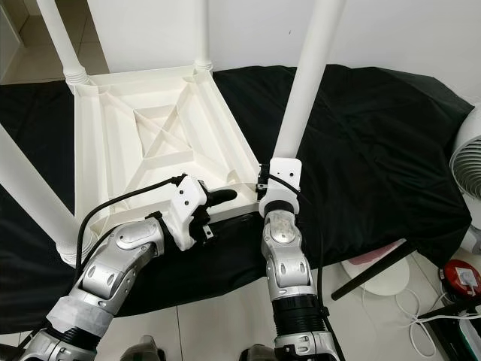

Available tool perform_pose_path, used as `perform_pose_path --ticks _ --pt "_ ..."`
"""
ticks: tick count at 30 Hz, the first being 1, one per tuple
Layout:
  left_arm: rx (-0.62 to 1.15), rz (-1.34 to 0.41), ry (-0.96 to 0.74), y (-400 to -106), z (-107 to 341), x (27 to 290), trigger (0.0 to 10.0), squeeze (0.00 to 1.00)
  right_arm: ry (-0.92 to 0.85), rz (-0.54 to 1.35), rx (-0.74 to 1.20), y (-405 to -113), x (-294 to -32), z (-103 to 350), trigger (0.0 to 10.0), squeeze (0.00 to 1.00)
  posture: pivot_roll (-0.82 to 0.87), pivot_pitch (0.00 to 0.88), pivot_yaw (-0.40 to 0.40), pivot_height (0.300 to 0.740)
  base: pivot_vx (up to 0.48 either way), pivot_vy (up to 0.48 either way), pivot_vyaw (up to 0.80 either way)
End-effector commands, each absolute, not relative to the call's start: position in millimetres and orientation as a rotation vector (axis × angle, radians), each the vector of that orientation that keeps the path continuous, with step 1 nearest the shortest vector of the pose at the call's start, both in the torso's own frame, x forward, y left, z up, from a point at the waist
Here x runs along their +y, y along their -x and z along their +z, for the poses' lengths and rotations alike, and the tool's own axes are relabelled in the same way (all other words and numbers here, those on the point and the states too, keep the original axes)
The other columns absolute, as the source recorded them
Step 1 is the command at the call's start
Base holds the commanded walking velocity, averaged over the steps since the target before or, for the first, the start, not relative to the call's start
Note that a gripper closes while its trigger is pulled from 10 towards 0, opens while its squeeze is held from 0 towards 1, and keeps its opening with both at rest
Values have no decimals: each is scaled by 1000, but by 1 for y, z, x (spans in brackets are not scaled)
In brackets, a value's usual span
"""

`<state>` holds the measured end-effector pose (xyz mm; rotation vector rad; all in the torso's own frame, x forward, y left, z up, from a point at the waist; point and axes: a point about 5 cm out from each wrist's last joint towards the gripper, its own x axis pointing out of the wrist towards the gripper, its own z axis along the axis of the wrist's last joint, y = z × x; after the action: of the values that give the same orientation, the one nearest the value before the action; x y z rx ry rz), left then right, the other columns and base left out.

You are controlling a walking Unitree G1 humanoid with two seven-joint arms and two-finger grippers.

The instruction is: Building children table

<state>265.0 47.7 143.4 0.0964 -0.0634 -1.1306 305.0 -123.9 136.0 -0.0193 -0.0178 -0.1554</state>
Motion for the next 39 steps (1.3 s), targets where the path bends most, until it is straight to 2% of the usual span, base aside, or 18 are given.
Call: perform_pose_path --ticks 1,9,10,19,25,31,39 --pt "-52 -1130 -99 -265 141 46 10000 0 20 -191 23 -299 -131 125 10000 1000 12 0 -48 740 0 0 0" --pt "-52 -1133 -97 -265 141 45 10000 0 10 -121 -22 -297 -130 129 10000 1000 13 0 -50 740 0 0 0" --pt "-51 -1132 -96 -265 141 45 10000 0 8 -71 -18 -297 -131 127 10000 0 13 0 -51 740 0 0 0" --pt "-52 -1128 -96 -266 140 45 10000 0 87 128 35 -296 -143 109 10000 0 11 0 -51 740 0 0 0" --pt "-54 -1136 -97 -266 141 44 10000 0 168 322 -39 -304 -146 119 10000 0 5 0 -45 740 0 0 0" --pt "-56 -1135 -100 -267 142 44 10000 0 203 446 -66 -317 -156 128 10000 0 14 0 -45 740 0 0 0" --pt "-55 -1124 -107 -267 141 46 10000 0 234 571 -46 -319 -155 126 10000 0 21 0 -45 740 0 0 0"
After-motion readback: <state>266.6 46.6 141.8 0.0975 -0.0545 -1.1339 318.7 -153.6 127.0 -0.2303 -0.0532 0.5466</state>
